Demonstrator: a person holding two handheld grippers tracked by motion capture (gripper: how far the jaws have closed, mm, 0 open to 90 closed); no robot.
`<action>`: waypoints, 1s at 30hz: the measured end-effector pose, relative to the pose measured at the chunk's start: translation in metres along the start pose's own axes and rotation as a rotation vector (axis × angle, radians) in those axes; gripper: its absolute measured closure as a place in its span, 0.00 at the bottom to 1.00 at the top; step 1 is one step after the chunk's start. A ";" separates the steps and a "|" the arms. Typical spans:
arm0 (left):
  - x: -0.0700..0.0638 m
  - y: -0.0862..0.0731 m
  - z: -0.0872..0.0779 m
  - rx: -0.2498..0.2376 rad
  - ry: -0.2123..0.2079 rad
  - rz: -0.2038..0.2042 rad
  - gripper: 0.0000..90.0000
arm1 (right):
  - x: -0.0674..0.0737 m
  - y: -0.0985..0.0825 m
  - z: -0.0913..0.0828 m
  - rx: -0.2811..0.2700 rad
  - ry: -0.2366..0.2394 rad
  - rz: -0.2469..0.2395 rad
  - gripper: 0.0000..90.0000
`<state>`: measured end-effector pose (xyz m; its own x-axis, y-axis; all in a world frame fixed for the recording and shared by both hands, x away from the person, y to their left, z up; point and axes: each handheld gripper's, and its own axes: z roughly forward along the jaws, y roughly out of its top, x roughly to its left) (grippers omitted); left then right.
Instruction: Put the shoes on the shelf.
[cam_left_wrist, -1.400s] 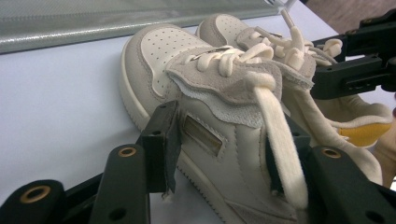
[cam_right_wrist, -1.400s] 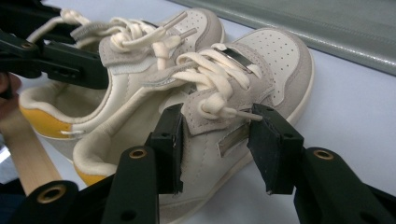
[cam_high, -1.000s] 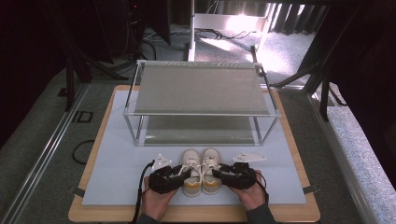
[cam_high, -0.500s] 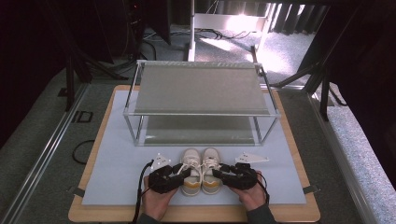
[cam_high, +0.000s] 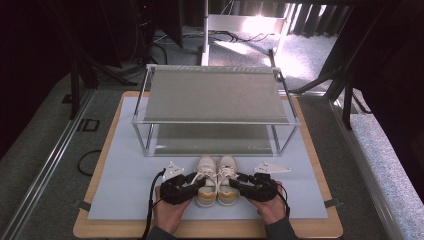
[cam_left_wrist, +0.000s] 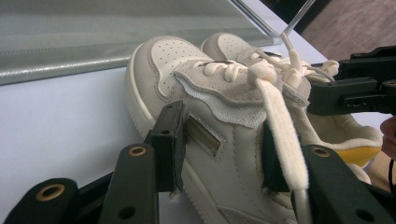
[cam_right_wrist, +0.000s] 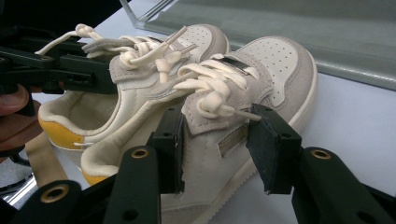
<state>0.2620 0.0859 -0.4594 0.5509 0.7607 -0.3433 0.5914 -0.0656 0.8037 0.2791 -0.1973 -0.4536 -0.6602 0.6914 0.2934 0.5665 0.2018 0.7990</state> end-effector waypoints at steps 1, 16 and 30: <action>0.000 0.001 0.001 0.000 -0.001 0.003 0.63 | -0.001 0.000 0.000 0.000 0.000 0.002 0.64; -0.002 0.012 0.007 -0.025 0.000 -0.005 0.63 | -0.008 0.009 -0.005 -0.022 -0.012 -0.001 0.64; -0.002 0.019 0.010 -0.046 0.000 -0.010 0.63 | -0.012 0.019 -0.006 -0.043 -0.021 -0.004 0.64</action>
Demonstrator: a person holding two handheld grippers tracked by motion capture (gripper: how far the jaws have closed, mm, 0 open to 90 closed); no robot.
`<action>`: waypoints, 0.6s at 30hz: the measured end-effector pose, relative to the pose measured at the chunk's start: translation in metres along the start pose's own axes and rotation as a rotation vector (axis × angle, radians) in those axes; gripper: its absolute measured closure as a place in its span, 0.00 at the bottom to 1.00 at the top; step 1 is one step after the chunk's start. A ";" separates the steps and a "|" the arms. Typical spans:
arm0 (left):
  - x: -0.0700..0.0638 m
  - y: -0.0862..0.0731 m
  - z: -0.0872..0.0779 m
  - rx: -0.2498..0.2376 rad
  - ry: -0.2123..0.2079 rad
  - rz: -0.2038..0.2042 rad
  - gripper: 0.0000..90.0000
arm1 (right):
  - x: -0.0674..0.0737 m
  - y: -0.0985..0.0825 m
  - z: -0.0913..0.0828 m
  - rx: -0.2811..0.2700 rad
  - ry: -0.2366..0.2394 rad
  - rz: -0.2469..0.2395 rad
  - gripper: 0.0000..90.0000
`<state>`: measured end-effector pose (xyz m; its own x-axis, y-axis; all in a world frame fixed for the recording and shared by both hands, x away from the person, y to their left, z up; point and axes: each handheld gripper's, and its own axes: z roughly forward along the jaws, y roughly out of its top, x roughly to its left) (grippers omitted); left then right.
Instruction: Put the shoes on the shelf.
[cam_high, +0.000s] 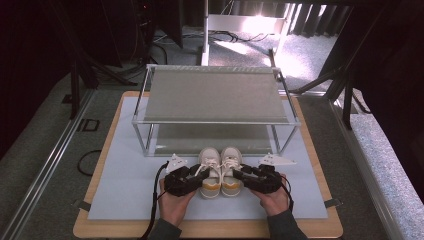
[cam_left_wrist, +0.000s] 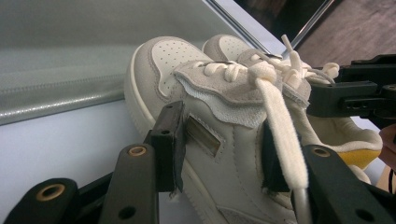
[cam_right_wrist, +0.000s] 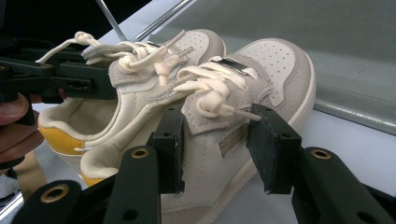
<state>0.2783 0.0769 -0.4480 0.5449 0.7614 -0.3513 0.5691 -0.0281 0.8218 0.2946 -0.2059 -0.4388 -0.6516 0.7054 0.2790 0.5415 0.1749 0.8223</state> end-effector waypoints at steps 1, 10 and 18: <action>0.000 0.001 0.000 -0.002 0.001 -0.002 0.63 | 0.000 0.000 0.000 -0.001 0.000 0.002 0.64; 0.002 0.004 0.005 -0.014 0.009 -0.007 0.63 | -0.005 0.003 0.003 -0.016 -0.002 0.010 0.64; 0.004 0.007 0.010 -0.014 0.014 -0.005 0.64 | -0.010 0.005 0.007 -0.018 -0.006 0.008 0.64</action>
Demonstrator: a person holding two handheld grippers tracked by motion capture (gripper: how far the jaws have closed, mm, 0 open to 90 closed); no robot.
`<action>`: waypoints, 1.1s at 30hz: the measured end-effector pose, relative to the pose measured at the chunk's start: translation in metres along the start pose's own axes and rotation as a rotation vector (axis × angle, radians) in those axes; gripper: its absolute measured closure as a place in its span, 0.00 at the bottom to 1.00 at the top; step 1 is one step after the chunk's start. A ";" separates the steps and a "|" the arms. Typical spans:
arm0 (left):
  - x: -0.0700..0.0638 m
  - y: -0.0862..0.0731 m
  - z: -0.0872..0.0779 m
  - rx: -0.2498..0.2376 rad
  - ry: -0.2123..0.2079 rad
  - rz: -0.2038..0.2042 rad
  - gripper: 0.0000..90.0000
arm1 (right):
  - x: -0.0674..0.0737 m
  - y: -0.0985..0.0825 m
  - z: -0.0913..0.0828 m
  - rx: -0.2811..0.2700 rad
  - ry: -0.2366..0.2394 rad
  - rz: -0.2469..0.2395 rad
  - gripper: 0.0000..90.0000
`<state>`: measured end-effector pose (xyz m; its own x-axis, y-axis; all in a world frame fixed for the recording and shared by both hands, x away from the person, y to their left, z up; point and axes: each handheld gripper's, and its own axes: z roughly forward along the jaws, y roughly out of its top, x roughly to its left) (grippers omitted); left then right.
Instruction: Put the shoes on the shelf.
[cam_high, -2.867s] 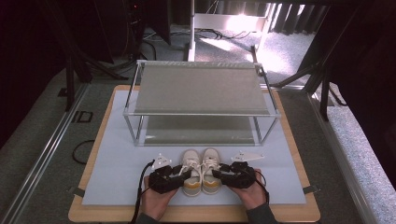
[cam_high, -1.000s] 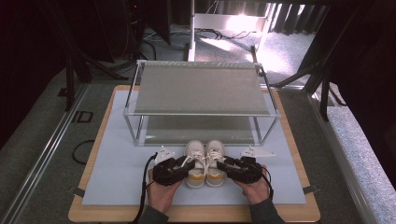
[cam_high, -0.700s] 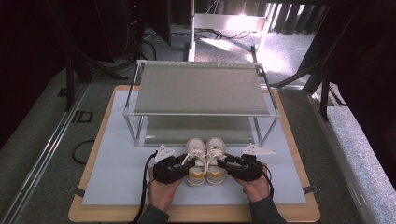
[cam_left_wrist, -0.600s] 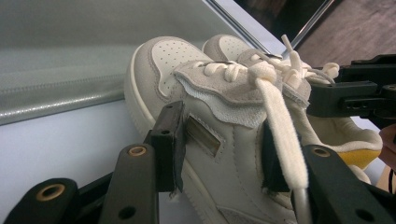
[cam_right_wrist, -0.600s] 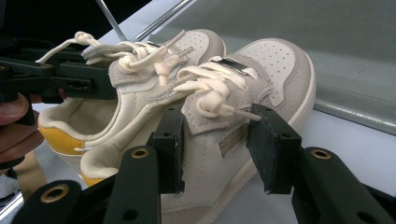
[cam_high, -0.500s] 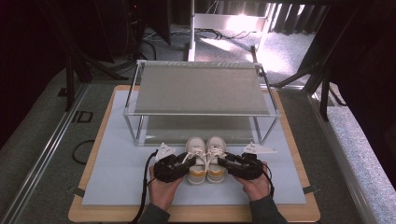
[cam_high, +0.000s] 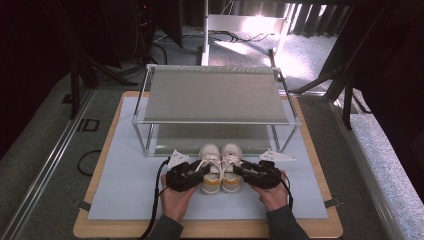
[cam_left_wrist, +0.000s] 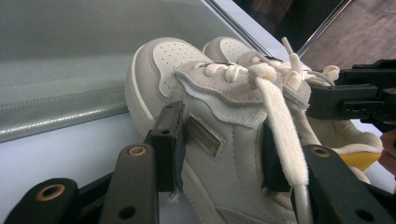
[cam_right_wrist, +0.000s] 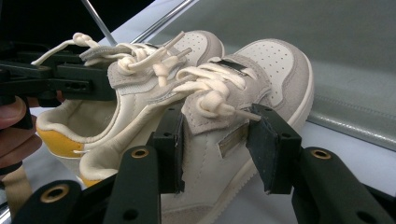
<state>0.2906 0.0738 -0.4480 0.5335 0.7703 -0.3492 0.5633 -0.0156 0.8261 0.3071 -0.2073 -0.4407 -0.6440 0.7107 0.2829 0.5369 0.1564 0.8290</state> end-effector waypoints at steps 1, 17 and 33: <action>0.000 0.001 0.001 0.000 0.001 0.000 0.64 | -0.001 0.000 0.000 -0.001 0.000 0.001 0.64; 0.005 0.010 0.006 -0.031 0.011 -0.002 0.64 | -0.008 0.009 0.006 -0.030 0.000 0.006 0.64; 0.011 0.016 0.014 -0.050 0.016 -0.004 0.63 | -0.016 0.017 0.012 -0.041 -0.007 0.002 0.64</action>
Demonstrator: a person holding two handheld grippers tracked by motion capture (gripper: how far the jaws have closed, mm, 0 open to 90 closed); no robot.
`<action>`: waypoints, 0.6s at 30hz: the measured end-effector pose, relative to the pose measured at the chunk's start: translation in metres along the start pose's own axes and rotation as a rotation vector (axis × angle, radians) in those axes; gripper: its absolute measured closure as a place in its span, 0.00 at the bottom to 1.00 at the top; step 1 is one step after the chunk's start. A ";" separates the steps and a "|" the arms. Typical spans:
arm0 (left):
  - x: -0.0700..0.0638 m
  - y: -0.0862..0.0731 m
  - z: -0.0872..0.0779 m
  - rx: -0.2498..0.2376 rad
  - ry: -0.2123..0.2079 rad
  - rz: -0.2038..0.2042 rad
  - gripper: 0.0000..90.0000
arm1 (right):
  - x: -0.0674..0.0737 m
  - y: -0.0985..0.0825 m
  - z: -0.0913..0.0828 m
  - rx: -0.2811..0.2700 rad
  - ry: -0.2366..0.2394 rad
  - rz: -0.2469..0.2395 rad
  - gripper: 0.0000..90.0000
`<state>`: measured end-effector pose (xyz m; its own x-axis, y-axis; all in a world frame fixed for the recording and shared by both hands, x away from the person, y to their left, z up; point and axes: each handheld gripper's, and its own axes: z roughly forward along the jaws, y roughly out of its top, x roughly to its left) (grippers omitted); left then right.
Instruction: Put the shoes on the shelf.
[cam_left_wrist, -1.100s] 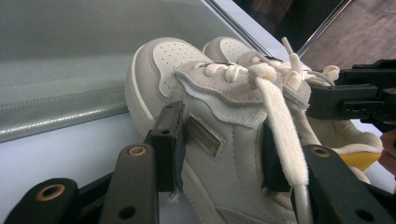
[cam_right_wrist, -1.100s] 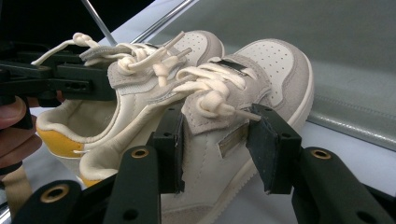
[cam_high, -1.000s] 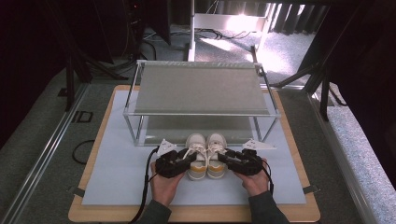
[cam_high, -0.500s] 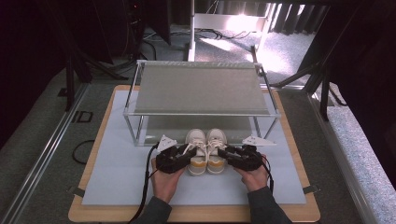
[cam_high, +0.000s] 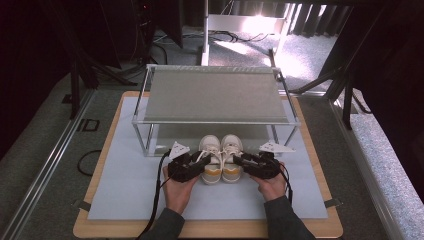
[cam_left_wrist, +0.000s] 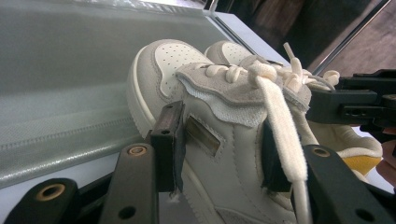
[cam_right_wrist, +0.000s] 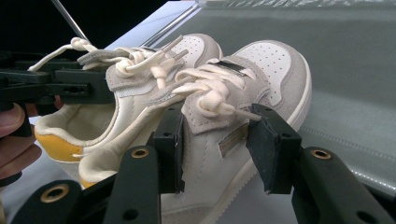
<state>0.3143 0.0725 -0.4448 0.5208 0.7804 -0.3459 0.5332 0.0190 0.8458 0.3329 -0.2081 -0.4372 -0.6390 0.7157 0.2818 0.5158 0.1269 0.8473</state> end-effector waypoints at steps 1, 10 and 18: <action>0.001 0.000 0.001 -0.003 0.000 0.001 0.64 | -0.001 0.000 0.001 -0.003 -0.001 -0.003 0.64; 0.005 0.002 0.007 -0.007 0.003 -0.010 0.64 | -0.005 0.003 0.006 -0.008 -0.007 0.008 0.64; 0.007 0.006 0.010 -0.015 0.015 -0.006 0.64 | -0.009 0.004 0.011 -0.020 -0.009 0.012 0.64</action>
<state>0.3279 0.0721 -0.4465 0.5074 0.7897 -0.3449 0.5263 0.0329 0.8496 0.3465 -0.2065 -0.4408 -0.6278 0.7233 0.2875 0.5114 0.1048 0.8529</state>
